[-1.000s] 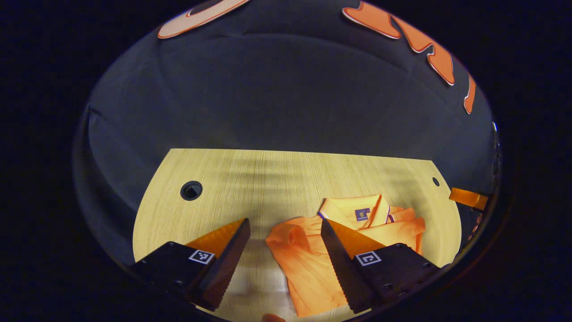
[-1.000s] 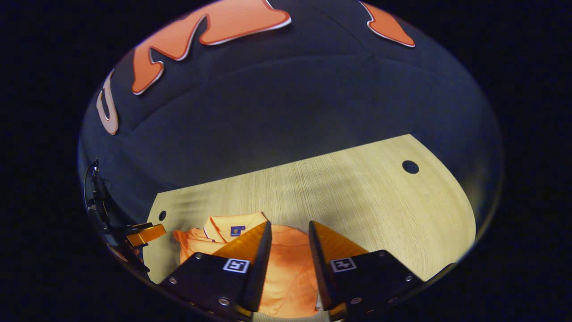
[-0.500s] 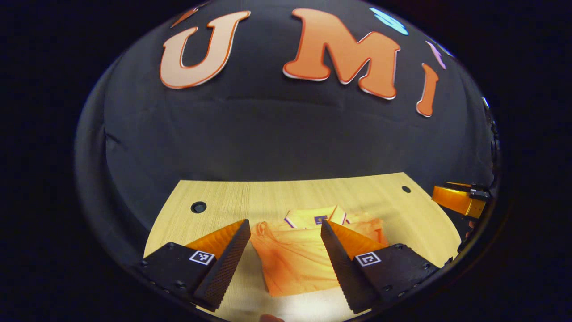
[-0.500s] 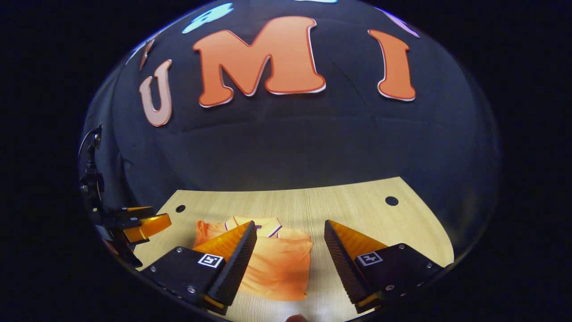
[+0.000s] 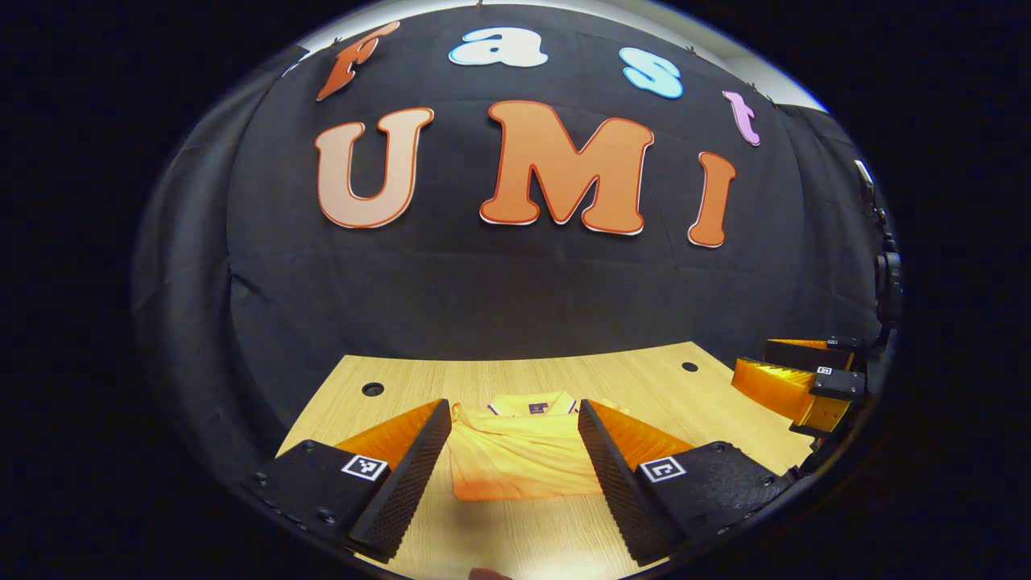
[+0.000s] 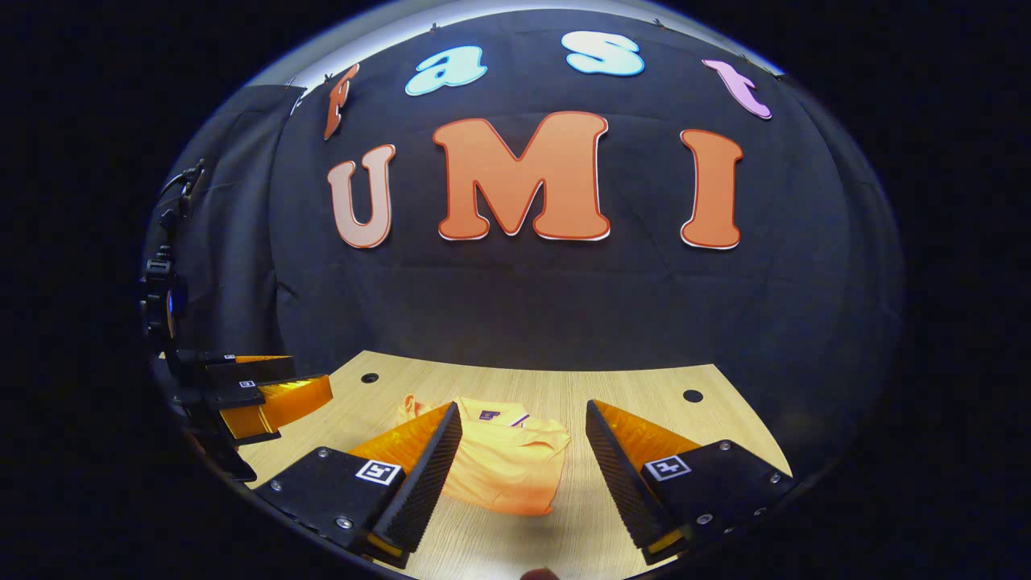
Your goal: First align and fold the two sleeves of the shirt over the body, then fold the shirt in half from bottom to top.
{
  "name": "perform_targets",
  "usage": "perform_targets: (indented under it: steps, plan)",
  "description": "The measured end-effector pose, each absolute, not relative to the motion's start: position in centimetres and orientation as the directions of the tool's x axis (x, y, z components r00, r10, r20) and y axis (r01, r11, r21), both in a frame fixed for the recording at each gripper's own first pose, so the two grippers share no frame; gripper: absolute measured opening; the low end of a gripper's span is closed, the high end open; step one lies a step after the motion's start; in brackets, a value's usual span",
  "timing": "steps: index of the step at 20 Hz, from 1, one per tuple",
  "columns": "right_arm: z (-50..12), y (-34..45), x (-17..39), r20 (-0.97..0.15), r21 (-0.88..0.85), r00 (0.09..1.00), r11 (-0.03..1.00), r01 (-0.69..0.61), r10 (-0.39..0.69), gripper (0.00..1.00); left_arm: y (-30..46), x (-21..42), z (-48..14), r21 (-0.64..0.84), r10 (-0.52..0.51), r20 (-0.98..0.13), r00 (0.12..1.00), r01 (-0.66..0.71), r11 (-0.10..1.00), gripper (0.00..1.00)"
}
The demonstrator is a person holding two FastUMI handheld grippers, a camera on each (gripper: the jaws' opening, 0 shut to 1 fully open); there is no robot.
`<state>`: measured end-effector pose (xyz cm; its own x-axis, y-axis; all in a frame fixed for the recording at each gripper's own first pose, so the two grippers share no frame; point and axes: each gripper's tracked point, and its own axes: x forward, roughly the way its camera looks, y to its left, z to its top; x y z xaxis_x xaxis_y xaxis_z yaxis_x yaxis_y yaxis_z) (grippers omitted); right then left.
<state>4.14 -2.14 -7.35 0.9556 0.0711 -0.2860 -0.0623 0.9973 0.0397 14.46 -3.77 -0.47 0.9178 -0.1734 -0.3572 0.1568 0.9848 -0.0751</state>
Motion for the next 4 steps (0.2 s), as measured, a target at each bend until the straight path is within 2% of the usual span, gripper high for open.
perform_targets:
  steps: [4]
  plan:
    - [-5.9,-2.0,-0.2,-0.221,0.028,0.971,0.996,-0.084,0.088,0.94,-3.9,8.9,1.8,-0.07,-0.138,-0.282,0.949,0.123,0.99,0.98]
